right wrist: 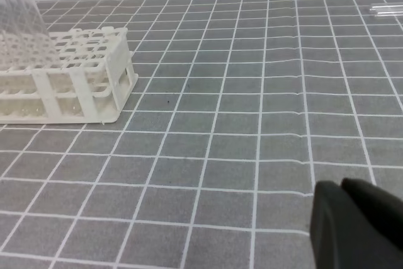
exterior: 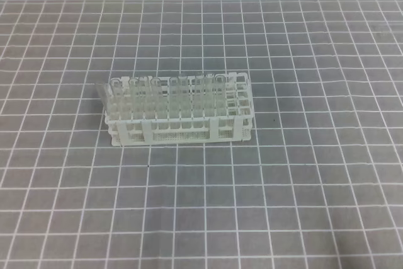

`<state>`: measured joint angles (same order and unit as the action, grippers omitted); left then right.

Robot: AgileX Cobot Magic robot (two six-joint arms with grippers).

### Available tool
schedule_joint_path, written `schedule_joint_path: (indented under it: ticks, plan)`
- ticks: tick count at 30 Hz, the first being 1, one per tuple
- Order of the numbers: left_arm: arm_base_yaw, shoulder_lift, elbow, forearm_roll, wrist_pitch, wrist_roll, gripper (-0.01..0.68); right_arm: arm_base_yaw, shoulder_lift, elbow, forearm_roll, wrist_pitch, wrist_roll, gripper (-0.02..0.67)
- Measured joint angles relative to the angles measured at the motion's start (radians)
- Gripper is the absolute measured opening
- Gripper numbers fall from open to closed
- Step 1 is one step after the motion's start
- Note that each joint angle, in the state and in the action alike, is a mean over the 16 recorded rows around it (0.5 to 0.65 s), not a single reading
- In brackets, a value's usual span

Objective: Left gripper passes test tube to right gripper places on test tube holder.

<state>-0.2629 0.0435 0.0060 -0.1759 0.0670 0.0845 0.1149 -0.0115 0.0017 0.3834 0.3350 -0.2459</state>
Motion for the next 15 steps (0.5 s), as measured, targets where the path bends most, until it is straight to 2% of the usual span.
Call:
schedule_joint_path:
  ticks: [2, 5, 9, 15]
  plan:
    - [0.079, -0.012, 0.001, 0.000, 0.021, -0.012, 0.007, 0.000, 0.000, 0.000, 0.000, 0.000, 0.000, -0.001]
    - [0.161, -0.031, 0.003, 0.001, 0.055, -0.017, 0.007, 0.000, 0.000, 0.000, 0.001, 0.000, 0.000, -0.001]
    - [0.217, -0.054, 0.003, 0.004, 0.110, -0.004, 0.007, 0.000, 0.000, 0.000, 0.001, 0.001, 0.000, -0.001]
    - [0.243, -0.065, 0.003, 0.008, 0.187, 0.023, 0.007, 0.000, 0.000, 0.000, 0.001, 0.001, 0.000, -0.001]
